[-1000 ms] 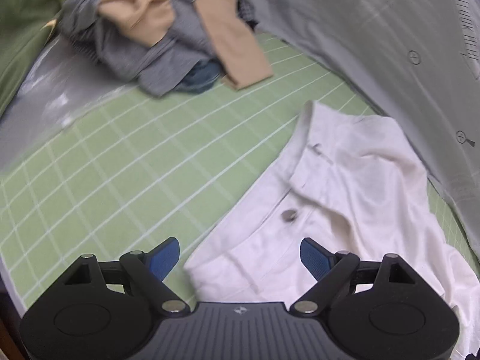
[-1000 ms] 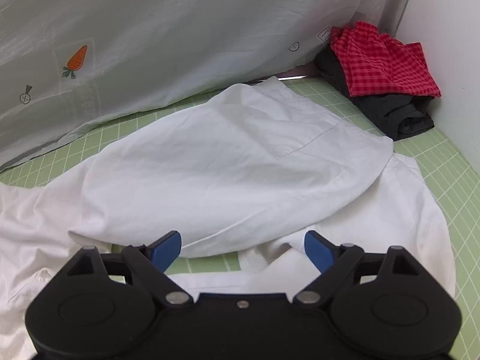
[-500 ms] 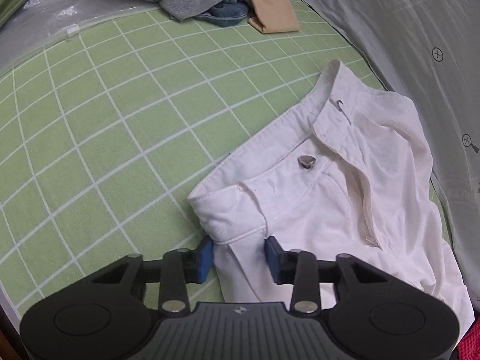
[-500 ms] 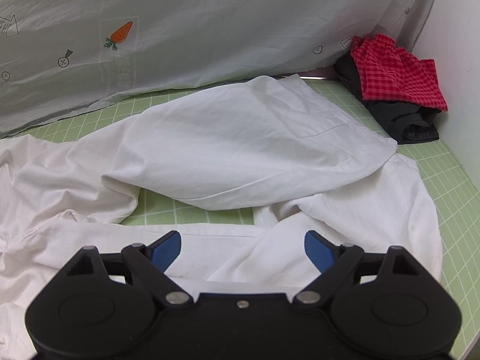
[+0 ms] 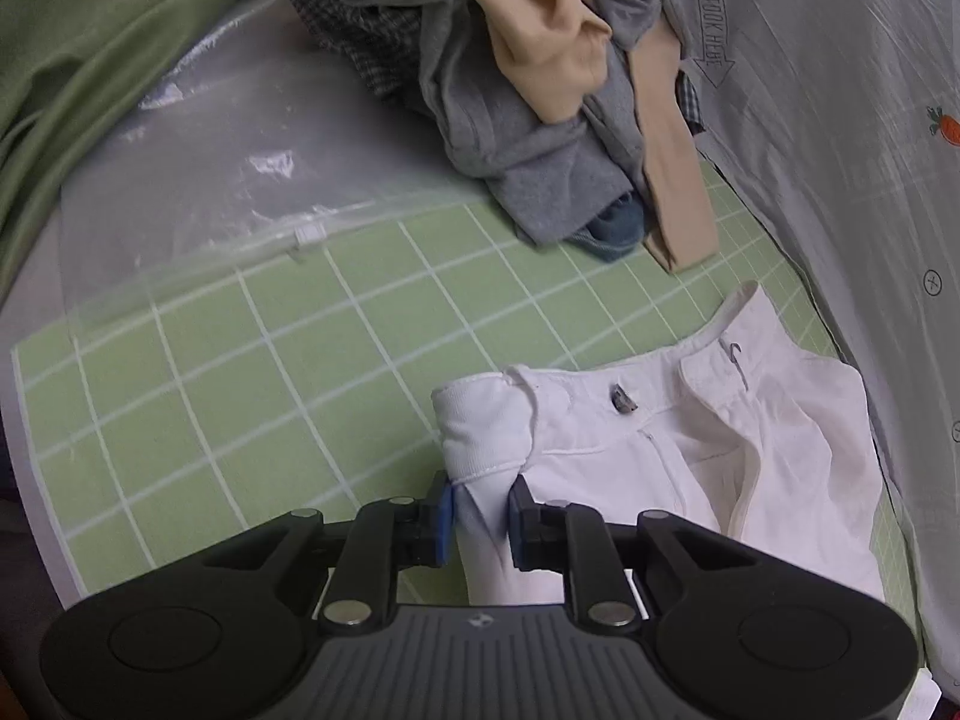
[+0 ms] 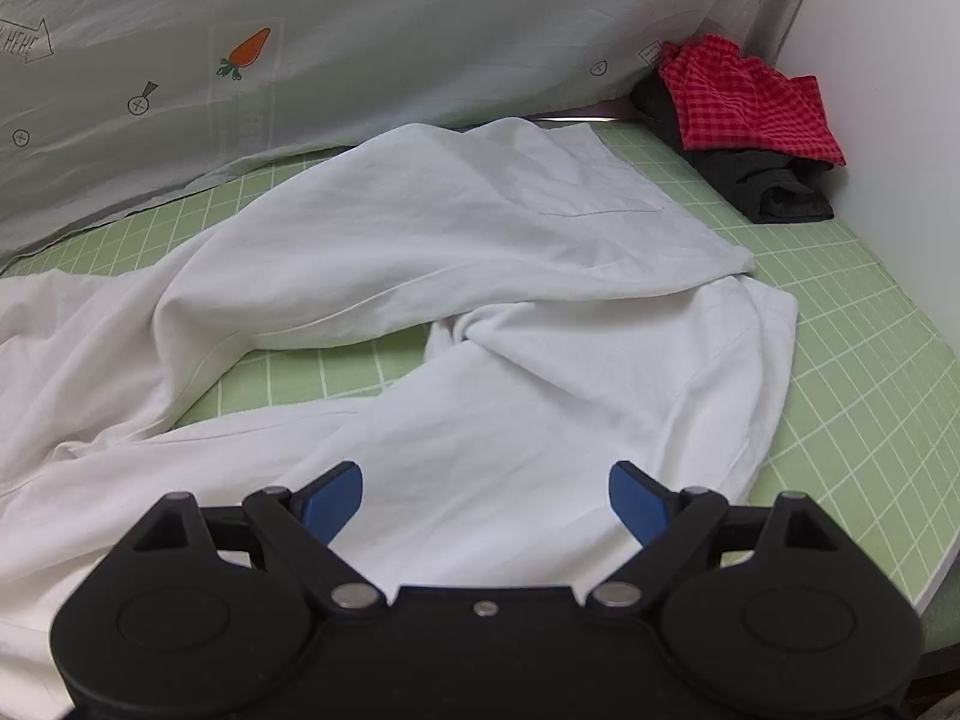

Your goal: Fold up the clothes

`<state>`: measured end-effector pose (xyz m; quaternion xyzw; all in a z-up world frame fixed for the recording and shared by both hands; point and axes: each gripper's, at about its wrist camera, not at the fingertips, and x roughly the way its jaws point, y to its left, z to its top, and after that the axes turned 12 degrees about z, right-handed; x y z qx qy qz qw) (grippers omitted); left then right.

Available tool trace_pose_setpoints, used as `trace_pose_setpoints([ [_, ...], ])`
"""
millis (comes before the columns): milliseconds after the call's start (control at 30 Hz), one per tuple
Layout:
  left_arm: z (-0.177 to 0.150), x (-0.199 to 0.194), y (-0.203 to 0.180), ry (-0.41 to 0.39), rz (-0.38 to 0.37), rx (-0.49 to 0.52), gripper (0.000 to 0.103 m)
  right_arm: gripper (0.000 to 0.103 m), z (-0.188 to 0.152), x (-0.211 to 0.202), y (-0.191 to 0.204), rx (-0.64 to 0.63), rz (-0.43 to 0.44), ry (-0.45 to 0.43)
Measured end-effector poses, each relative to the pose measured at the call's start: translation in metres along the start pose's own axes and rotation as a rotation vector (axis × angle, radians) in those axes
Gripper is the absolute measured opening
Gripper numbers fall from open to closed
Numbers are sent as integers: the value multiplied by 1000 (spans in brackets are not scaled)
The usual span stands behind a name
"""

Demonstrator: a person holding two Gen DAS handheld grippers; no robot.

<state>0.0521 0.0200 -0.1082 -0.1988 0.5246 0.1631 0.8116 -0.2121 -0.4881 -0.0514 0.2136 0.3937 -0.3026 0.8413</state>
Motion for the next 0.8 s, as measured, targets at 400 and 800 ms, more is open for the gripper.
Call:
trace_pose_setpoints([
  [400,-43,-43,-40,-94,25,139,85,97,-6,-3,-27,105,19,-10],
  [800,-129,-63,-114,-58,-12,326,91,103,5,-2,-129,177,22,-53],
])
